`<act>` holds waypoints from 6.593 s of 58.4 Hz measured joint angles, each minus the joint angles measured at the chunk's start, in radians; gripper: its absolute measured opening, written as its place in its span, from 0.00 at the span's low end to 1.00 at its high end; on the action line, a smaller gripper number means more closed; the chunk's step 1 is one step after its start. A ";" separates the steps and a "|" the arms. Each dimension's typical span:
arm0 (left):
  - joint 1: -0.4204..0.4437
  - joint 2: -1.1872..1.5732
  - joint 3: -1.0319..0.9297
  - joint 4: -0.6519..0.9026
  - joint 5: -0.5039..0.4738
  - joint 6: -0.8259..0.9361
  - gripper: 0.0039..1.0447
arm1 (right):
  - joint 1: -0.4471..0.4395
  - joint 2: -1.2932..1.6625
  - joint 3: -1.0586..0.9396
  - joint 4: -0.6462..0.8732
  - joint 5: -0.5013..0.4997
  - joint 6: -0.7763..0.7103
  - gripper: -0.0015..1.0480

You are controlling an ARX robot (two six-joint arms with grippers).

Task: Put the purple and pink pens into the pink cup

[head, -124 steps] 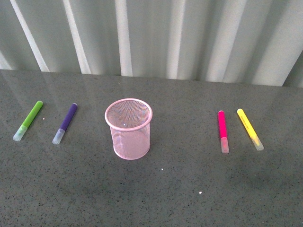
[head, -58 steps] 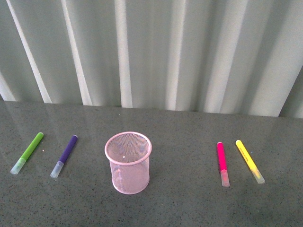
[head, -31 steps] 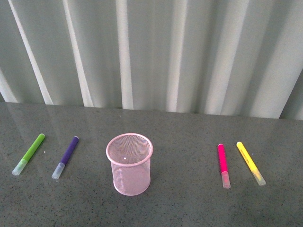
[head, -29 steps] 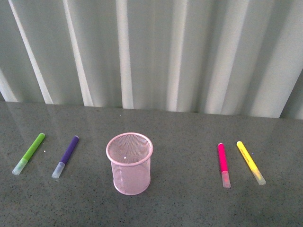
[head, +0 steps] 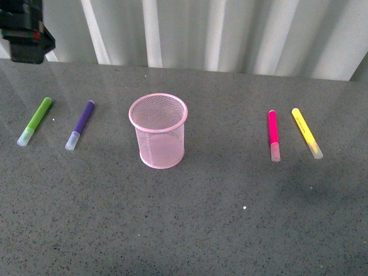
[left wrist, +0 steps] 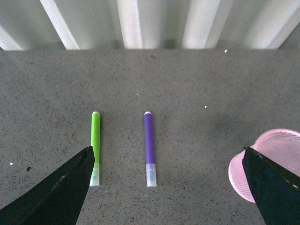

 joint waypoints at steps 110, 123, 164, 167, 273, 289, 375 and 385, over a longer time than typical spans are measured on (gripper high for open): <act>0.012 0.832 0.740 -0.331 -0.016 0.101 0.94 | 0.000 0.000 0.000 0.000 0.000 0.000 0.93; 0.017 0.842 0.758 -0.347 -0.020 0.096 0.94 | 0.000 0.000 0.000 0.000 0.000 0.000 0.93; 0.013 0.847 0.777 -0.444 0.029 0.012 0.31 | 0.000 0.000 0.000 0.000 0.000 0.000 0.93; 0.013 0.849 0.778 -0.447 0.029 0.000 0.23 | 0.000 0.000 0.000 0.000 0.000 0.000 0.93; -0.397 0.523 0.023 0.967 -0.344 -0.442 0.12 | 0.000 0.000 0.000 0.000 0.000 0.000 0.93; -0.391 0.547 0.023 0.956 -0.342 -0.481 0.12 | 0.000 0.000 0.000 0.000 0.000 0.000 0.93; -0.314 0.129 -0.367 0.916 -0.313 -0.121 0.64 | 0.000 0.000 0.000 0.000 0.002 0.000 0.93; -0.220 -0.099 -0.505 0.951 -0.241 -0.087 0.35 | 0.000 0.000 0.000 0.000 0.000 0.000 0.93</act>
